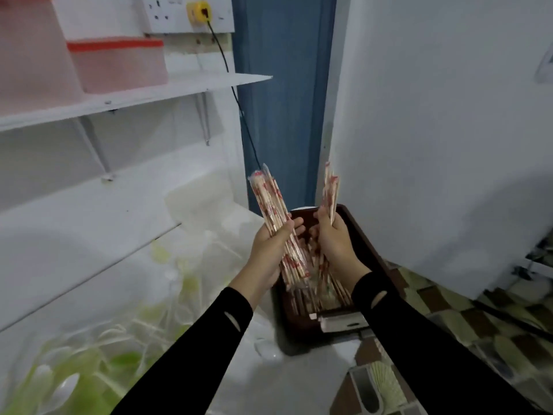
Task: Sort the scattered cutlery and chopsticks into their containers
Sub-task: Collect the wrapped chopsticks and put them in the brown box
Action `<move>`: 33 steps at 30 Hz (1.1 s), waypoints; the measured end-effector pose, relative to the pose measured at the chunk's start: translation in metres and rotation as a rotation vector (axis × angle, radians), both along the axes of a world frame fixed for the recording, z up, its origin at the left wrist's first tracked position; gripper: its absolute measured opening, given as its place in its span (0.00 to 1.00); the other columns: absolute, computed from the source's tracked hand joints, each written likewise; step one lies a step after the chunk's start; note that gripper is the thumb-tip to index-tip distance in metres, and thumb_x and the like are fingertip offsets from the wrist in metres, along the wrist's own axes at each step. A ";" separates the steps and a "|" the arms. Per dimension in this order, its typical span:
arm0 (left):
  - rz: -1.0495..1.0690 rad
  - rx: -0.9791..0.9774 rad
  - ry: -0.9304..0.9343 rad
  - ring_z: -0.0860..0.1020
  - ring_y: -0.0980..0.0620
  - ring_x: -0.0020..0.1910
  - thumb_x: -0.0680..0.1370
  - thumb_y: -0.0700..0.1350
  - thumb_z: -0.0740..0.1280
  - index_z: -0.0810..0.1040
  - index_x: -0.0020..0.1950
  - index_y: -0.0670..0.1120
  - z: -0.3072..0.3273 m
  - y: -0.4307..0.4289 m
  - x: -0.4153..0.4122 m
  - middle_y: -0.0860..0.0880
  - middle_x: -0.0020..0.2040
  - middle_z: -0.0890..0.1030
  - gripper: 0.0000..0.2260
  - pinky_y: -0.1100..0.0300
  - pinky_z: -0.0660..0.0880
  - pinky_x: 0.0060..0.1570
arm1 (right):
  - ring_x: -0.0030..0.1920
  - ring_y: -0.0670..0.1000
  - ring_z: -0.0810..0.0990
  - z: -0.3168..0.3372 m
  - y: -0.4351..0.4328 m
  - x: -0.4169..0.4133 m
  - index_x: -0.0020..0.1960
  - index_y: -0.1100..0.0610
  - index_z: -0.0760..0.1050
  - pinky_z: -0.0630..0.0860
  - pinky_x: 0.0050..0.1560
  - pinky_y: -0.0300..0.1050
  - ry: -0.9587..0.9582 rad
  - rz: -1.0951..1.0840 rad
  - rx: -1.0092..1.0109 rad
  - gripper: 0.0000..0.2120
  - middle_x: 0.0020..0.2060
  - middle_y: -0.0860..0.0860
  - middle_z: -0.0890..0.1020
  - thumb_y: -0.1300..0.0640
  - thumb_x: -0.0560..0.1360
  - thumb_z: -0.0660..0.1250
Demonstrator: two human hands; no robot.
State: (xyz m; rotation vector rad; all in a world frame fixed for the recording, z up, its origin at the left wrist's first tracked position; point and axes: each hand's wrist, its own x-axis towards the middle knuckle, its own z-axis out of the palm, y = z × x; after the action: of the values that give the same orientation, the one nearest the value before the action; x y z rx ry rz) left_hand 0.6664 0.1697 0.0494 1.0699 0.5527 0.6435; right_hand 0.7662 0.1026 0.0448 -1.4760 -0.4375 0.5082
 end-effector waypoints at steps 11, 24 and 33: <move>-0.200 0.517 0.654 0.78 0.50 0.52 0.77 0.46 0.66 0.66 0.68 0.46 -0.036 -0.013 0.038 0.46 0.58 0.78 0.21 0.56 0.77 0.53 | 0.52 0.60 0.80 -0.047 -0.019 0.031 0.57 0.61 0.78 0.75 0.52 0.47 -0.346 0.057 -0.807 0.19 0.52 0.59 0.81 0.48 0.79 0.58; -0.335 0.758 0.909 0.44 0.42 0.79 0.78 0.34 0.61 0.54 0.79 0.47 -0.048 -0.032 0.043 0.42 0.79 0.36 0.31 0.57 0.53 0.74 | 0.43 0.58 0.81 -0.053 -0.030 0.031 0.52 0.56 0.68 0.78 0.41 0.51 -0.533 -0.026 -0.624 0.06 0.43 0.55 0.80 0.55 0.79 0.63; -0.347 0.798 0.933 0.42 0.45 0.79 0.83 0.42 0.53 0.62 0.77 0.46 -0.047 -0.030 0.046 0.42 0.80 0.44 0.21 0.57 0.47 0.75 | 0.65 0.62 0.68 -0.050 -0.027 0.030 0.66 0.56 0.75 0.71 0.62 0.55 -0.656 0.215 -0.985 0.16 0.66 0.58 0.70 0.54 0.80 0.60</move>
State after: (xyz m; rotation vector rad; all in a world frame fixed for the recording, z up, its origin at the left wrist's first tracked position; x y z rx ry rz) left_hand 0.7122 0.1398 0.0025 2.1926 0.9012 -0.0175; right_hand 0.7966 0.0757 -0.0056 -2.5828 -0.9489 0.4072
